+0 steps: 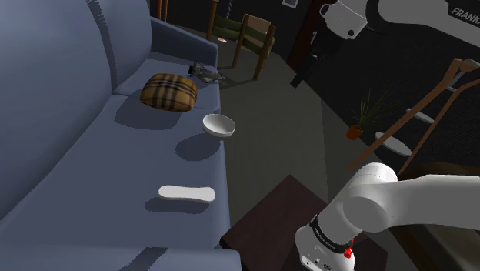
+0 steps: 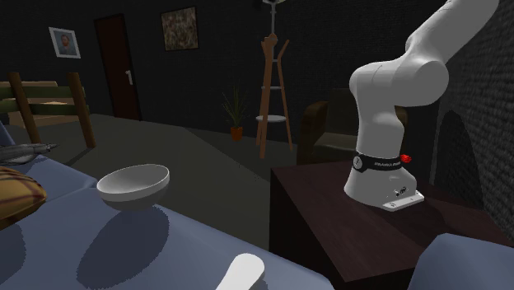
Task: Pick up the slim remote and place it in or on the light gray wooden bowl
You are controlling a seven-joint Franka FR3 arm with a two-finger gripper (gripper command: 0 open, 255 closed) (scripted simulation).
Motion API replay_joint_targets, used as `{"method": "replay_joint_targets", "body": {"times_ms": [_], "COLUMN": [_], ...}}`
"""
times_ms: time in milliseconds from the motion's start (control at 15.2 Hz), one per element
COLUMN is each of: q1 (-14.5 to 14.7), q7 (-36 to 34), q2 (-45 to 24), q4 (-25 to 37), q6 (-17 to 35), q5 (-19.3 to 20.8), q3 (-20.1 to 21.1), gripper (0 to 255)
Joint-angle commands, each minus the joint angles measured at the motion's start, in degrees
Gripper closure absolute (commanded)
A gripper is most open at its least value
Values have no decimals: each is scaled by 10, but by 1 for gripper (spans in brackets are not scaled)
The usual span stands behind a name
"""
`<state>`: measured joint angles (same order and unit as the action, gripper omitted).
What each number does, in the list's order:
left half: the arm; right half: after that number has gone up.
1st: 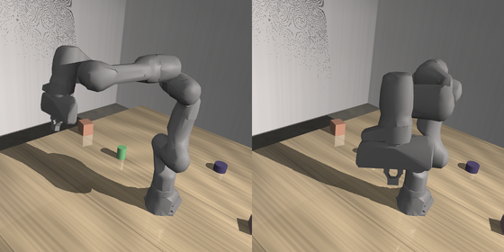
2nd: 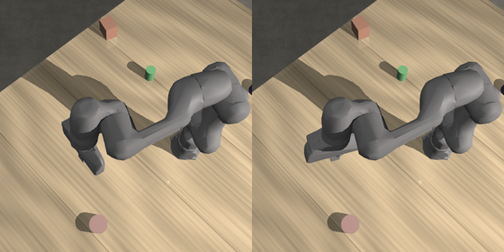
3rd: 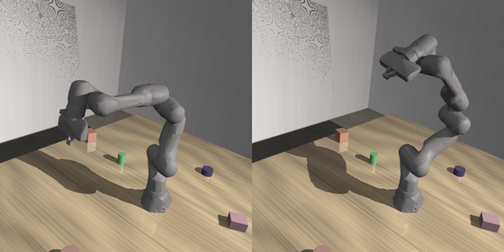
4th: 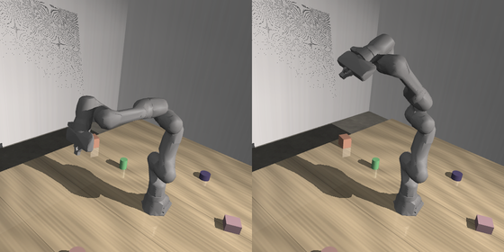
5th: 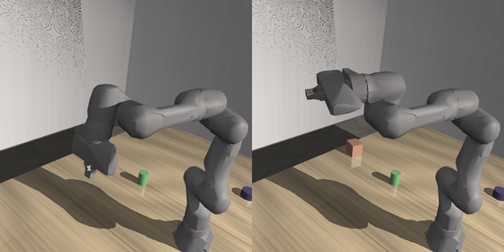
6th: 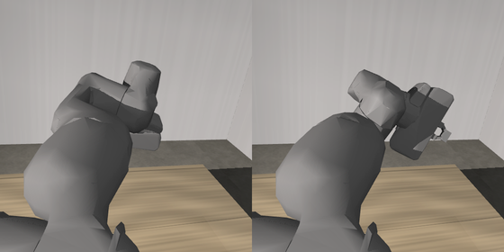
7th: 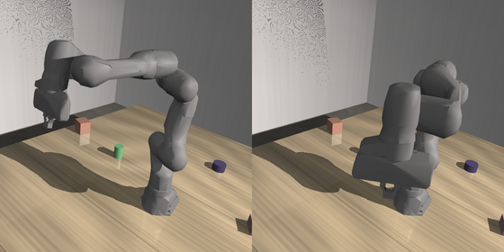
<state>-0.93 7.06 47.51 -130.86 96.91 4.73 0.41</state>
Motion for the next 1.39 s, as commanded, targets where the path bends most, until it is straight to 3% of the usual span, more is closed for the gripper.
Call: {"method": "replay_joint_targets", "body": {"times_ms": [0, 660, 1320], "q1": [0, 44, 85], "q7": [0, 28, 55], "q2": [0, -97, -246], "q4": [0, -90, -128], "q6": [0, 155, 310], "q5": [0, -17, -28], "q3": [0, 20, 46], "gripper": [0, 0, 0]}}
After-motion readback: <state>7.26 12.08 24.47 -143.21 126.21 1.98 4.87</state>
